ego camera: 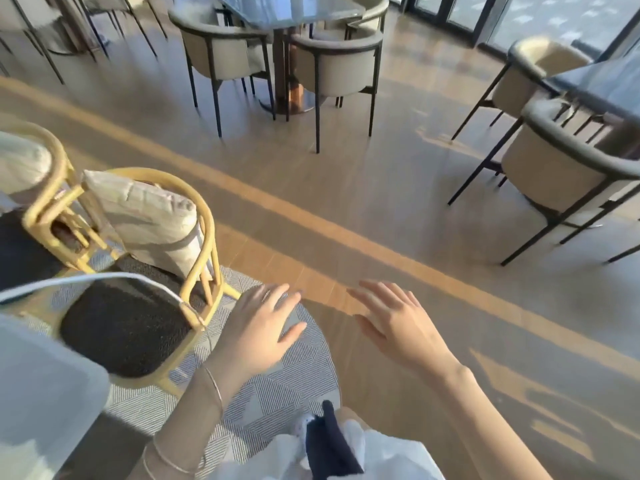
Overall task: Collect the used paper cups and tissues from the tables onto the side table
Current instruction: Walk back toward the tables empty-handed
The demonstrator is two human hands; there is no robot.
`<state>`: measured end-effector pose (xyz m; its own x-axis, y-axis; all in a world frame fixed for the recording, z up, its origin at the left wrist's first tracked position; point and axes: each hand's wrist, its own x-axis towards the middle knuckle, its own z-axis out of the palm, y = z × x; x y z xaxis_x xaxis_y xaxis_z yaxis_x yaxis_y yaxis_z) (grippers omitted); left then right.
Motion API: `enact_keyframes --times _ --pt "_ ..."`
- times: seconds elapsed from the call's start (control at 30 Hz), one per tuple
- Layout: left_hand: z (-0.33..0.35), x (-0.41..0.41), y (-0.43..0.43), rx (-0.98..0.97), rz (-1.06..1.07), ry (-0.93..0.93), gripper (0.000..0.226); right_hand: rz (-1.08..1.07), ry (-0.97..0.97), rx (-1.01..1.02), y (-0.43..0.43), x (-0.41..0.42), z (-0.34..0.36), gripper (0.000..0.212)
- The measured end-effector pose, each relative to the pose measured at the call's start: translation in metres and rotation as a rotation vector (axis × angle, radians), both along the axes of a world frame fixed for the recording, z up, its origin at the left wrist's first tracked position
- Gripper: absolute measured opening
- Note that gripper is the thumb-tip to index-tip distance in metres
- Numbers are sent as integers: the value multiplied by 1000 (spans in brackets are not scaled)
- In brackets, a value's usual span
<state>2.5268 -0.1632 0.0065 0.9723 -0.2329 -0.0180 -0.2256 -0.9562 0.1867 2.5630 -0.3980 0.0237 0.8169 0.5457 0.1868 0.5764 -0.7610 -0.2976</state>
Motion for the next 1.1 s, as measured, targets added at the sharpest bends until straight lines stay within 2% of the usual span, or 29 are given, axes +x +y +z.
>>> enact_keyframes --times 0.27,0.53,0.7,1.1 --pt "-38 112 34 43 58 151 57 77 131 -77 31 117 -37 40" --pt "-17 273 50 -103 203 69 51 194 94 -104 69 315 -21 36" --pt "-1 369 70 -58 308 0 53 304 39 -53 104 430 3 38" --pt "-38 511 169 -40 399 76 56 443 25 -125 213 605 -26 38"
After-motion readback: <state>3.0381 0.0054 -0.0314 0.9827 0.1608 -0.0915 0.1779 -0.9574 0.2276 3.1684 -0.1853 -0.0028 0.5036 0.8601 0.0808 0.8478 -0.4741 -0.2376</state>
